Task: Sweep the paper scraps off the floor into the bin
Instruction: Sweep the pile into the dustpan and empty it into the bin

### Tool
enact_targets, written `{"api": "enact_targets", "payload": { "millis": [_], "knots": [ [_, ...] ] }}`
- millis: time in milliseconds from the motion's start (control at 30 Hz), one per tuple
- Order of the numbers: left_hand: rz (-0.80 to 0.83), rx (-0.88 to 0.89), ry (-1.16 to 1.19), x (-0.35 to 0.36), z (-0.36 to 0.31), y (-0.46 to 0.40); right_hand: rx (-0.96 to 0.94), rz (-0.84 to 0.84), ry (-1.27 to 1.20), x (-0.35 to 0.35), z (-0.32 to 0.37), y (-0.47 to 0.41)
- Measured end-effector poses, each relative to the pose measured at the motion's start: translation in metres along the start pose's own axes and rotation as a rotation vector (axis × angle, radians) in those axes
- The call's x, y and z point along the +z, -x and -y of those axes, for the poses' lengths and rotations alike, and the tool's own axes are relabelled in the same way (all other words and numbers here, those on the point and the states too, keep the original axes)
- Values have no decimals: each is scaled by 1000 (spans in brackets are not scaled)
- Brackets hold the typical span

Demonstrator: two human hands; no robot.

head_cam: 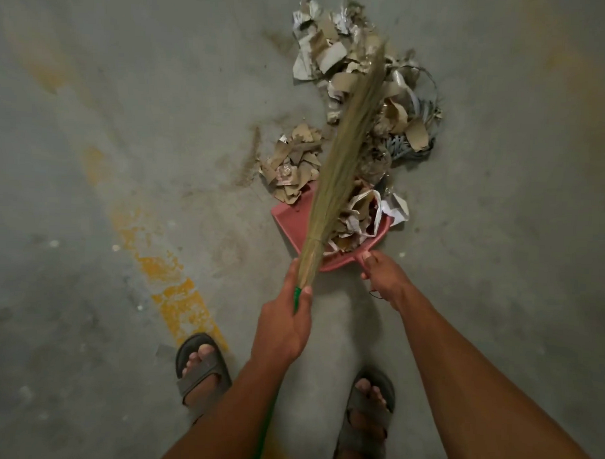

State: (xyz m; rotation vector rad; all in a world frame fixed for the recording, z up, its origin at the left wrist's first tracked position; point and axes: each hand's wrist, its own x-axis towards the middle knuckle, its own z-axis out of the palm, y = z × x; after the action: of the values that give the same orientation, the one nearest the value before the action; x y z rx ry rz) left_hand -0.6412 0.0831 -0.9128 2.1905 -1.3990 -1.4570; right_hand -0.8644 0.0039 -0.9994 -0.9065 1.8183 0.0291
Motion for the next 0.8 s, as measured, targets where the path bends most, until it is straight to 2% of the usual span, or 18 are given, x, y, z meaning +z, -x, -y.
{"api": "enact_targets", "payload": {
  "millis": [133,300,400,500,667,800],
  "knots": [
    [-145,-67,80,-33,2,-11,-8,29,102,-4,6,1],
    [-263,-156,52,-65,5,-89,-3,17,158,-2,21,-16],
    [-182,-204,-40,-76,2,-142,3,4,155,1,28,-26],
    [-77,-207,-131,-78,4,-158,27,-27,160,5,35,-32],
    [5,-101,-265,-56,31,-115,43,-83,167,10,50,-38],
    [-27,-104,-128,-40,37,-61,40,-86,228,8,55,-36]
  ]
}}
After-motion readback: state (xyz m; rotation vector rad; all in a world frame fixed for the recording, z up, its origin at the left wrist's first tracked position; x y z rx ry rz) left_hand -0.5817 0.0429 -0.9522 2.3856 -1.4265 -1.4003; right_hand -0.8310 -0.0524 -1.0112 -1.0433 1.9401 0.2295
